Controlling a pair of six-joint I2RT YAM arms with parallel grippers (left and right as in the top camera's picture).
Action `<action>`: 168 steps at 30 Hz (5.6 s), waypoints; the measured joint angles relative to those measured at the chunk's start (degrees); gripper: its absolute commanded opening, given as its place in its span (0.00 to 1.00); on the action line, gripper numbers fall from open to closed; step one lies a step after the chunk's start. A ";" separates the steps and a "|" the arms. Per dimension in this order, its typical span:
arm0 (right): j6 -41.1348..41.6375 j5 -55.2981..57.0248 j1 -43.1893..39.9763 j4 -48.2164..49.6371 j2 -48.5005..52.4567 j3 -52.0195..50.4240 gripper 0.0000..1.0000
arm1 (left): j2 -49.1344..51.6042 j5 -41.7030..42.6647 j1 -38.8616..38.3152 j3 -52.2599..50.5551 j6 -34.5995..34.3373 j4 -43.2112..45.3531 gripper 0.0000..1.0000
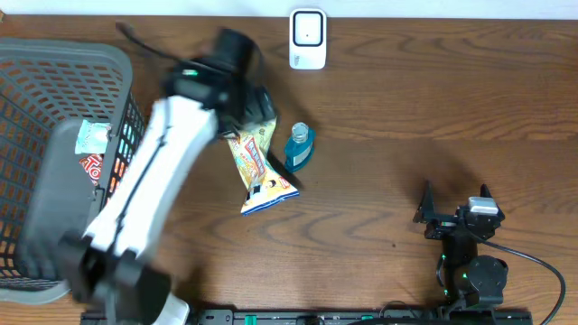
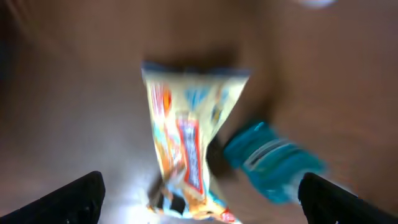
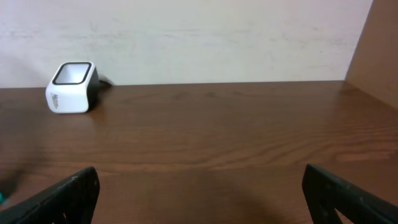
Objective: Scan the item barcode
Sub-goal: 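Lift the snack bag out and place it beside the spray bottle, then reach the left gripper into the basket and grasp the red candy bar, then carry the red candy bar to the scanner and drop it on the table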
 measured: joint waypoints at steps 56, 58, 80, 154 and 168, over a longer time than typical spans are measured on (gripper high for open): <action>0.00 0.02 0.00 0.02 0.00 0.00 0.99 | 21.35 -4.52 45.29 -12.17 0.48 1.73 0.23; 0.00 0.02 0.00 0.00 0.00 0.00 0.99 | 21.35 -4.33 45.05 -12.94 0.52 1.57 0.08; 0.00 0.02 0.00 0.00 0.00 0.00 0.99 | 1.44 -14.75 48.72 -14.45 0.70 0.17 0.08; 0.00 0.02 0.00 0.00 0.00 0.00 0.99 | 11.56 -8.09 -33.31 -13.86 1.40 24.13 0.77; 0.00 0.02 0.00 0.02 0.00 0.00 0.99 | -27.10 -24.20 -24.85 -13.70 16.04 25.68 0.93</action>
